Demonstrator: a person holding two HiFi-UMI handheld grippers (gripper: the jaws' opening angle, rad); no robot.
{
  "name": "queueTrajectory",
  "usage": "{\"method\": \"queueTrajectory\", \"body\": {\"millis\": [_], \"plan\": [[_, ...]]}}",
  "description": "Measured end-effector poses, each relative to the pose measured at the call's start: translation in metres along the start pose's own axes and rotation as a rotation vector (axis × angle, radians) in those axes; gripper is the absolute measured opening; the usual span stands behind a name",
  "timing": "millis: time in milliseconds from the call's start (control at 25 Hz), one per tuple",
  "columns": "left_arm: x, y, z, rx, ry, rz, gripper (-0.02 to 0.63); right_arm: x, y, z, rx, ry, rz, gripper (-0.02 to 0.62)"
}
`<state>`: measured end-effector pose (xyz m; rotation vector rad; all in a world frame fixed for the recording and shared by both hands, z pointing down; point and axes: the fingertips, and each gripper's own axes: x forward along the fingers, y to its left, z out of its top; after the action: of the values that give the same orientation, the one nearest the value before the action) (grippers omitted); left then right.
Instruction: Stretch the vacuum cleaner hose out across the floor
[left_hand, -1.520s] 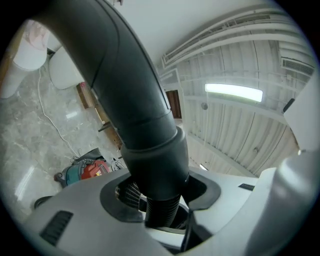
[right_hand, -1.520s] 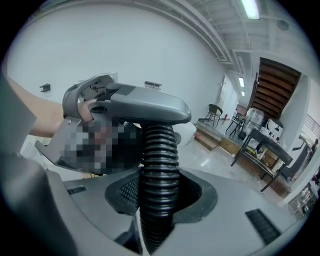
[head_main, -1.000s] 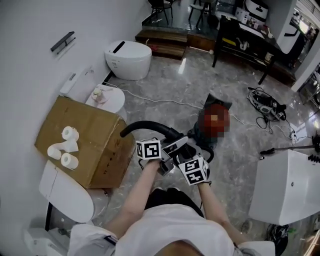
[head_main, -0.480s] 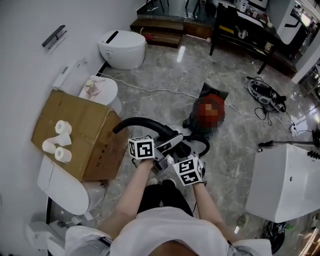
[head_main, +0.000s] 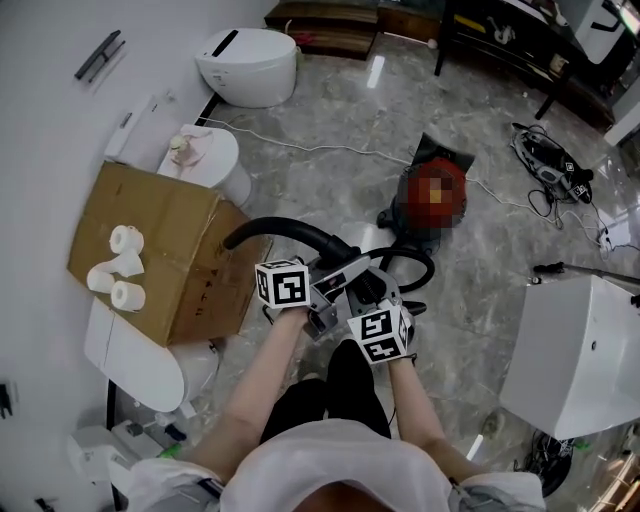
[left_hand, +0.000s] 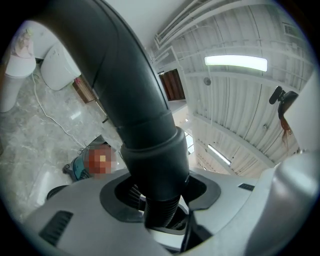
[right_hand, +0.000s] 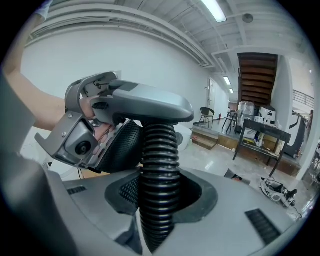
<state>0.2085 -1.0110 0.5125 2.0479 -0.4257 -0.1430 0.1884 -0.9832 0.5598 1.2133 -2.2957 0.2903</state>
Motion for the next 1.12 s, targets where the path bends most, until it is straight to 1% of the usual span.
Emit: {"method": "queueTrajectory", "body": {"millis": [320, 480, 680, 840, 1120], "plan": [[0.009, 0.02, -0.013, -0.037, 0.028, -0.01, 0.206, 0.01, -0.004, -0.021, 0.014, 0.037, -0.003, 0.147], [0.005, 0.018, -0.022, -0.051, 0.029, -0.022, 0.205, 0.005, 0.001, -0.028, 0.01, 0.05, -0.012, 0.149], [-0.009, 0.004, -0.035, -0.02, 0.036, -0.028, 0.206, -0.008, 0.02, -0.031, 0.01, 0.052, -0.024, 0.149], [-0.029, -0.017, -0.05, 0.003, 0.028, -0.039, 0.206, -0.028, 0.042, -0.031, -0.008, 0.043, -0.042, 0.149], [-0.072, -0.059, -0.084, 0.058, 0.032, -0.047, 0.206, -0.068, 0.093, -0.031, -0.001, 0.018, -0.059, 0.147]]}}
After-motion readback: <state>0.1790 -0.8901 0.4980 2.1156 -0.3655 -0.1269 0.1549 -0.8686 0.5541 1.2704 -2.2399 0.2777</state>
